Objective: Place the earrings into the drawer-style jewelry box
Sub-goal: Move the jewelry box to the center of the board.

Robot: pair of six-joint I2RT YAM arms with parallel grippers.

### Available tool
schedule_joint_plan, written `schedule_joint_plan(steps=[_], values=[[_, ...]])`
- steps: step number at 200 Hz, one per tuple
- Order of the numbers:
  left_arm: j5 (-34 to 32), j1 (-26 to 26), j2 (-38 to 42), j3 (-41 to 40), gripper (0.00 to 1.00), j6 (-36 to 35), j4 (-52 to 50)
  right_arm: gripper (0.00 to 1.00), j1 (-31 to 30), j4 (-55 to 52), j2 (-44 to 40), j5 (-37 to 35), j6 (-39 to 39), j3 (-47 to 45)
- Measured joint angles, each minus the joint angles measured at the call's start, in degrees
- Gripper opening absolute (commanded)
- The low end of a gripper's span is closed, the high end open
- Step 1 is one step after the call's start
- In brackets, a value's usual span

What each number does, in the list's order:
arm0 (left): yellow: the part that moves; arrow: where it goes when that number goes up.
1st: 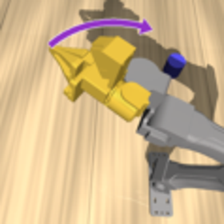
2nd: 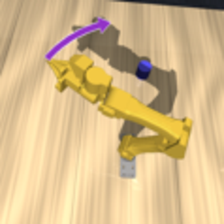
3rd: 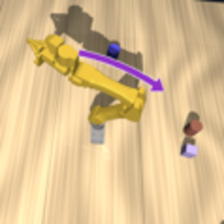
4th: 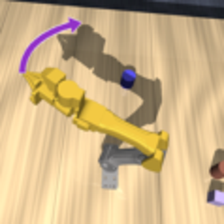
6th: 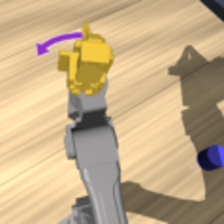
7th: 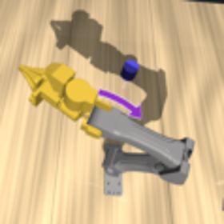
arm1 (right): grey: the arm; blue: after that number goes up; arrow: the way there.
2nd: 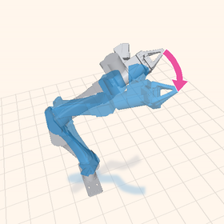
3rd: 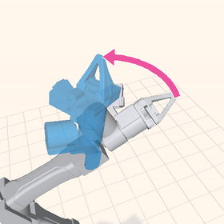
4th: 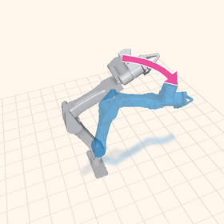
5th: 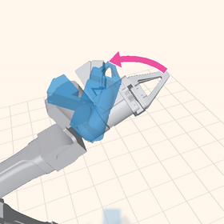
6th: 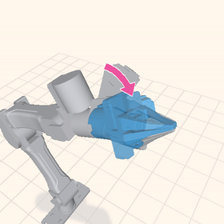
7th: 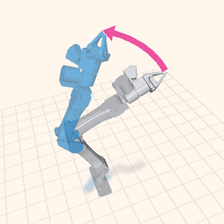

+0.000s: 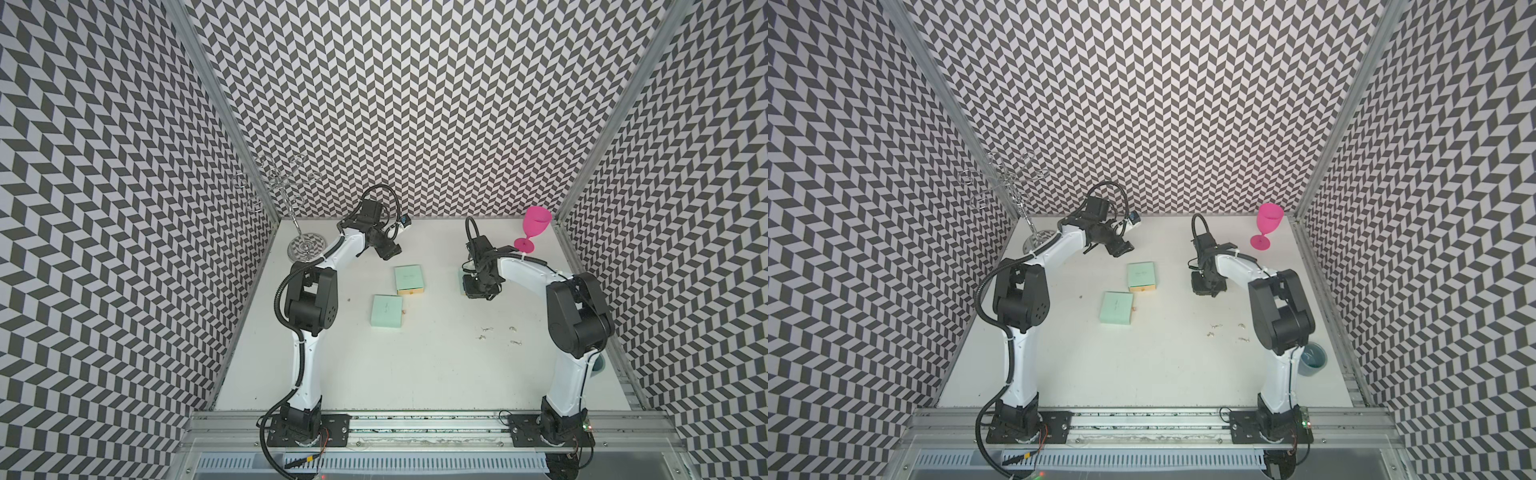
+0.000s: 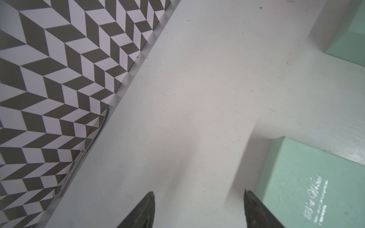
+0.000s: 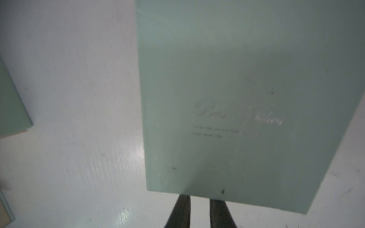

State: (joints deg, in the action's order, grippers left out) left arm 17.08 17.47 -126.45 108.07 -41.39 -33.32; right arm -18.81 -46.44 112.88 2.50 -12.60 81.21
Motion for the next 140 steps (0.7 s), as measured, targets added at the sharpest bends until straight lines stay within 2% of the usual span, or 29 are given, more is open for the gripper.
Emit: schedule_joint_plan(steps=[45,77,103,140], values=[[-1.7,0.0,-1.6,0.0,0.72,-1.1,0.1,0.2,0.9,-0.3,5.3,-0.6,1.7,8.0],[-2.8,0.1,-3.5,0.0,0.72,-1.6,0.0,0.2,1.0,-0.2,5.7,0.6,2.3,10.4],[-3.4,0.6,-4.0,-0.6,0.7,-2.9,0.0,0.19,1.0,0.1,3.4,3.1,2.4,7.8],[-4.0,2.3,-3.9,-3.5,0.67,-5.5,0.0,0.19,0.9,-0.3,-5.2,5.4,2.1,0.3]])
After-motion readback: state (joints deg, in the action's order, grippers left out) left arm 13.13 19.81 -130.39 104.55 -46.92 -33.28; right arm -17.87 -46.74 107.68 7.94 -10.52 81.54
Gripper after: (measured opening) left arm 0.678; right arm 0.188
